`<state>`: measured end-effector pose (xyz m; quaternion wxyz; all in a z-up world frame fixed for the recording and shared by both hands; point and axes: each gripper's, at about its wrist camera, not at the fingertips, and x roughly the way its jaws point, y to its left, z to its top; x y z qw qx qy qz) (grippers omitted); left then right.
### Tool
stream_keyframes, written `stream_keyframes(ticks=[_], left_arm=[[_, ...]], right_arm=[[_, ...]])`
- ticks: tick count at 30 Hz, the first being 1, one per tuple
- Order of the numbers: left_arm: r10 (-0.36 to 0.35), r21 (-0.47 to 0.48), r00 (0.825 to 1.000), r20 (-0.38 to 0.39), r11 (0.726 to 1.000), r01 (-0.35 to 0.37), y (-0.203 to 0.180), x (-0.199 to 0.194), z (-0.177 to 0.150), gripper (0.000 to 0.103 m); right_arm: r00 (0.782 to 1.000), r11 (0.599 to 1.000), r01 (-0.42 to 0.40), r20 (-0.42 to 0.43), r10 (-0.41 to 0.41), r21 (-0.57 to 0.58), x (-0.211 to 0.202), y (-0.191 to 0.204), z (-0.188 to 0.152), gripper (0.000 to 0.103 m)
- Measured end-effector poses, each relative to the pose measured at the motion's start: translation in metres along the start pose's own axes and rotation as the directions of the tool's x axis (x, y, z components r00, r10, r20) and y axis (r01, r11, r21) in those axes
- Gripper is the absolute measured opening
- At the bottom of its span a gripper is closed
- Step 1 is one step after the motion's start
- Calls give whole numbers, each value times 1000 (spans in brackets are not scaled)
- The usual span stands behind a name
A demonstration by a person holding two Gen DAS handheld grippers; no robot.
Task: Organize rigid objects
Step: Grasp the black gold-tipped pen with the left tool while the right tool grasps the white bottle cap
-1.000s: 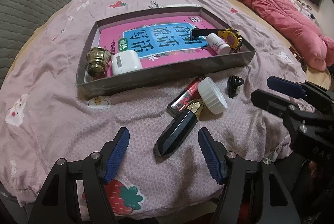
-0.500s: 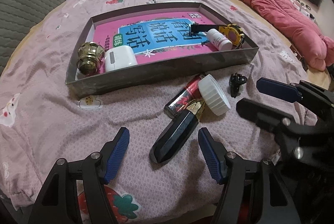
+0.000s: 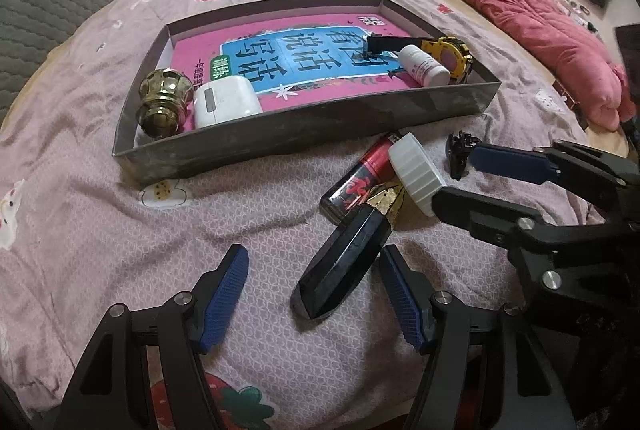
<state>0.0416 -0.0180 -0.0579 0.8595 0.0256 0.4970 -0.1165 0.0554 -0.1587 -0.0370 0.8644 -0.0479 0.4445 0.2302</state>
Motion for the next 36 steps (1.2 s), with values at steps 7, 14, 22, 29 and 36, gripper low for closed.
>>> stream_keyframes(ticks=[7,14,22,29,36], left_arm=[[-26,1,1000,8,1000,26,1,1,1,64],[-58,7,998,11,998,58,-1,3,2,56],[-80,-18,997,19,997,81,5,6,4,51],[-78,-23,997,22,997,79,5,9,6,47],[-86,-29,996,35,996,87,5,11,9,43]], right_arm=[[997,997,-67,-41,69,39,16,-9,3,50],[993,995,-99,-56,101,26,25,-11,8,50],[986,987,-151,-69,155,53,36,-19,15,51],[972,971,-213,-72,222,106,43,-28,21,52],[979,980,-193,-64,195,44,39,-19,21,52]])
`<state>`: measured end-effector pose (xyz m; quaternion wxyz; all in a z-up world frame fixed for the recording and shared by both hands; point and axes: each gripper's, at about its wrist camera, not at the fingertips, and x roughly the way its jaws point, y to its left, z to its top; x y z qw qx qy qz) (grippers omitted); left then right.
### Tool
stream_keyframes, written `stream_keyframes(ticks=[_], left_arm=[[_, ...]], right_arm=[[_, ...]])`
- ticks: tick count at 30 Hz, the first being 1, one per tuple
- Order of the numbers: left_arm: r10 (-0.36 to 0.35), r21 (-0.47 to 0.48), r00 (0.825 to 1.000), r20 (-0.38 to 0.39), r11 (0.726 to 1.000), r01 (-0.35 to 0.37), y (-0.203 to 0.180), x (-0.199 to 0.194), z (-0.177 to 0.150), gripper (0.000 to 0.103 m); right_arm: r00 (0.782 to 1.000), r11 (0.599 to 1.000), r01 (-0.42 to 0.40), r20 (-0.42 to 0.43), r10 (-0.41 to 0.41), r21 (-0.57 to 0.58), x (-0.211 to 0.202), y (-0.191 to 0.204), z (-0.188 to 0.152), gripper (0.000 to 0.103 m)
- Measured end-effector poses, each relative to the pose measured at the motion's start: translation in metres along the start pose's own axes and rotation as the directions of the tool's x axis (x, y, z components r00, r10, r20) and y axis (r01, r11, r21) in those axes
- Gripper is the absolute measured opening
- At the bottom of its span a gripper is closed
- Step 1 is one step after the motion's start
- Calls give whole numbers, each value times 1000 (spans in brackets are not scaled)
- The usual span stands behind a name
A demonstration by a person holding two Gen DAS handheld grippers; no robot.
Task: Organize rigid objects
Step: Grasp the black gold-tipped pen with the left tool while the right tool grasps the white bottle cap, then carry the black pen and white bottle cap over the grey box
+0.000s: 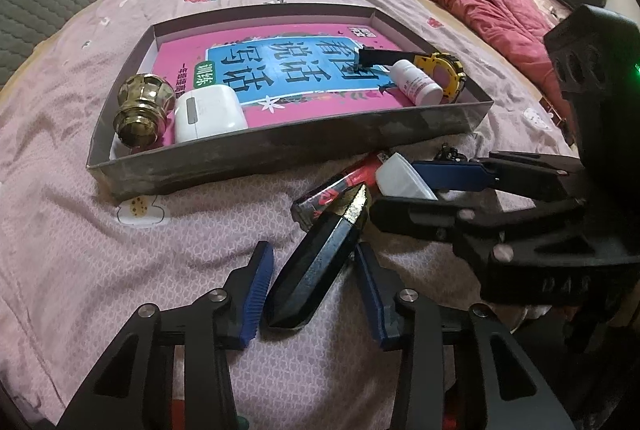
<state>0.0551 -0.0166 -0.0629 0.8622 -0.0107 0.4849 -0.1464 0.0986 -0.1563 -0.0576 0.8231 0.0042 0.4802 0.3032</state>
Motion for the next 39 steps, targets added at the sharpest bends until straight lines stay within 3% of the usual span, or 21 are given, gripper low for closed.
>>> stream_keyframes(ticks=[4,6,12,30,39], left_arm=[[4,7,1000,12,1000,-4,-1,-2,0,37],[1,4,1000,18,1000,-1,-1,-5,1,27],[-9,-14,1000,21,1000,10,4,-8,1,23],[8,-60,997,79,998,-3,11,-26,5,23],[27,-74,992,127,997,-17,11,-47,9,23]], right_arm=[[999,999,24,48,-21,-47,-10,10,2,52],[997,998,27,73,-23,-48,-15,11,3,52],[993,998,49,108,-46,-29,-23,6,5,52],[983,996,82,166,-76,-28,-37,11,4,51],[952,984,172,263,-157,-35,-64,23,5,51]])
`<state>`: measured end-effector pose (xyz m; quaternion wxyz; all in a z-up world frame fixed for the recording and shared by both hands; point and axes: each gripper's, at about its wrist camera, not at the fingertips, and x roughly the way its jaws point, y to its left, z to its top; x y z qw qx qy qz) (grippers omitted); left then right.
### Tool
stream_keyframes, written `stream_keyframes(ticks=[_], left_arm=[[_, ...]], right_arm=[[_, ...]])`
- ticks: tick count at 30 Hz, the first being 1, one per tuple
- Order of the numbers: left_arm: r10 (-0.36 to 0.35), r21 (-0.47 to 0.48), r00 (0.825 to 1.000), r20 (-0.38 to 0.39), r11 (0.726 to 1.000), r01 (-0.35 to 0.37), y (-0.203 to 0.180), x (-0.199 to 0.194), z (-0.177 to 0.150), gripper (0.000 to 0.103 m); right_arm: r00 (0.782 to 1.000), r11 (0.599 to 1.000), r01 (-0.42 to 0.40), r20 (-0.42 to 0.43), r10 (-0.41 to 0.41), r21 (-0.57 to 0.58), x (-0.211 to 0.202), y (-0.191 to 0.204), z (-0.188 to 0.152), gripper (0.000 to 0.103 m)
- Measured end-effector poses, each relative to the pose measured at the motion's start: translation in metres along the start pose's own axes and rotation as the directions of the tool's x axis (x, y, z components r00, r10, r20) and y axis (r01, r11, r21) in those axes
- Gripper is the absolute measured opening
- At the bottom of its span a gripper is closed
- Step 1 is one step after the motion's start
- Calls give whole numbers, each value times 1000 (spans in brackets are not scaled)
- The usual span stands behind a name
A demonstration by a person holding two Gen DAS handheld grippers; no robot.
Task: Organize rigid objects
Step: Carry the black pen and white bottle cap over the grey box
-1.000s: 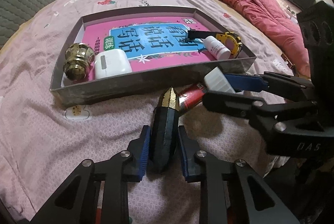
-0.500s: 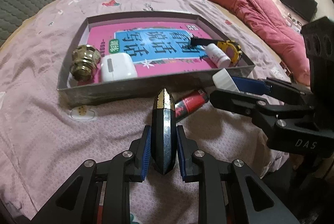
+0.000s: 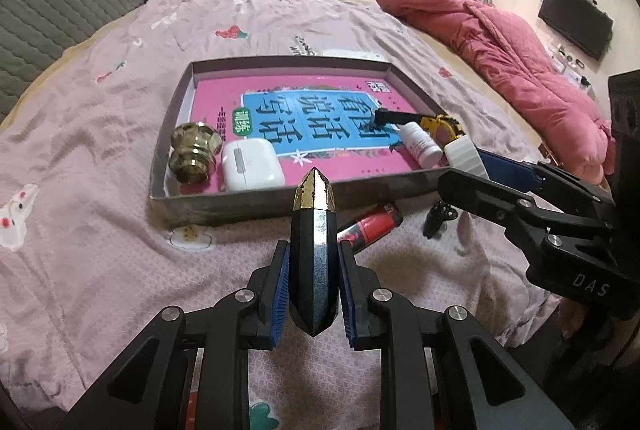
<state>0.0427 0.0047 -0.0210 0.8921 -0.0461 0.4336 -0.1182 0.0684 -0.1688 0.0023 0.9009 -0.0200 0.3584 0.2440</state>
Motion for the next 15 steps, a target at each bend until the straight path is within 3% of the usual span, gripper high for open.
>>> stream_keyframes(ticks=[15], left_arm=[[69,-3,996,53,998,-69,-3,-33,22,23]], right_arm=[[996,999,51,75,-52,7,-30,11,12,51]])
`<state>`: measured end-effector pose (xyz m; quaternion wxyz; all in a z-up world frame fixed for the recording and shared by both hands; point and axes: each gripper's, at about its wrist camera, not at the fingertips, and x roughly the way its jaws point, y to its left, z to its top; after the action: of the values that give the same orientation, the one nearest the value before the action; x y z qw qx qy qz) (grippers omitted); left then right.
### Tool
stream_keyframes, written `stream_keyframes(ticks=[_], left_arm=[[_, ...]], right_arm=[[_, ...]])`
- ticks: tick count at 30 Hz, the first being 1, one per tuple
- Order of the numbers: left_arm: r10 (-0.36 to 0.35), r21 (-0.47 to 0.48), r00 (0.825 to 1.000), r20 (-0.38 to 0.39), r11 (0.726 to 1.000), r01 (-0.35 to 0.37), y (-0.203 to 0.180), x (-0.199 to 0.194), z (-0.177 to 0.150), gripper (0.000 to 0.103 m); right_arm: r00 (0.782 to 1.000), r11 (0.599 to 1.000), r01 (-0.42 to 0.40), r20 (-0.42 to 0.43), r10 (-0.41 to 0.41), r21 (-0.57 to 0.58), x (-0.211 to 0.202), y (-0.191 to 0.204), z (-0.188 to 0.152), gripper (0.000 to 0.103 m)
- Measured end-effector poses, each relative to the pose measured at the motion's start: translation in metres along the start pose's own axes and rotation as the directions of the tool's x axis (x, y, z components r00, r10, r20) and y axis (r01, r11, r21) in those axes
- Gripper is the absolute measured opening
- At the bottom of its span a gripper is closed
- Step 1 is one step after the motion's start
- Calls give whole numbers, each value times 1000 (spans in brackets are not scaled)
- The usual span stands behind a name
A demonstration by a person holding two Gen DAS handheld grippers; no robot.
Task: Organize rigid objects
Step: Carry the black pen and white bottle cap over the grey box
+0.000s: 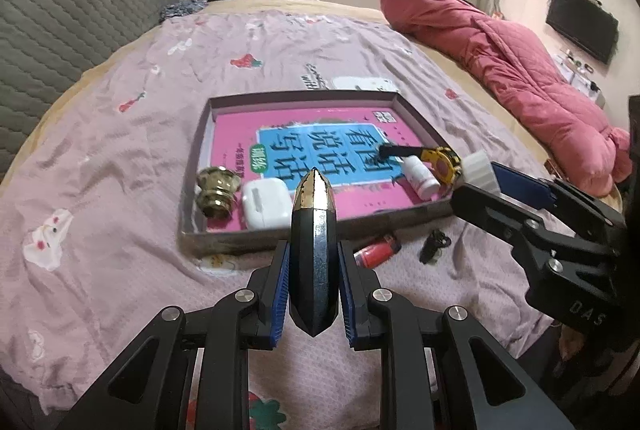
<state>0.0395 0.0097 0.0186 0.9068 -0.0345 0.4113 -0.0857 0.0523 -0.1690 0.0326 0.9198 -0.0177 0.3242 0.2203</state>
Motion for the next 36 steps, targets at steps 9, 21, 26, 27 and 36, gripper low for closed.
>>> stream_keyframes(ticks=[9,21,26,27,36], left_arm=[[13,-10,1000,13,1000,-12,4,-7,7,23],[17,-7,1000,15,1000,-17,3,-7,9,23],[19,-9,1000,15,1000,-19,2,-4,12,23],[20,-11,1000,14,1000,-19,2,-3,14,23],[27,-19,999,35,999,-26,6,3,33,23]], right_arm=[[999,1000,23,31,-23,6,-8,1,9,51],[997,999,54,60,-54,-5,-14,3,18,51],[996,998,64,70,-62,-23,-16,5,21,51],[996,998,63,72,-61,-23,-16,5,23,51],[994,996,84,78,-82,-18,-11,1,30,51]])
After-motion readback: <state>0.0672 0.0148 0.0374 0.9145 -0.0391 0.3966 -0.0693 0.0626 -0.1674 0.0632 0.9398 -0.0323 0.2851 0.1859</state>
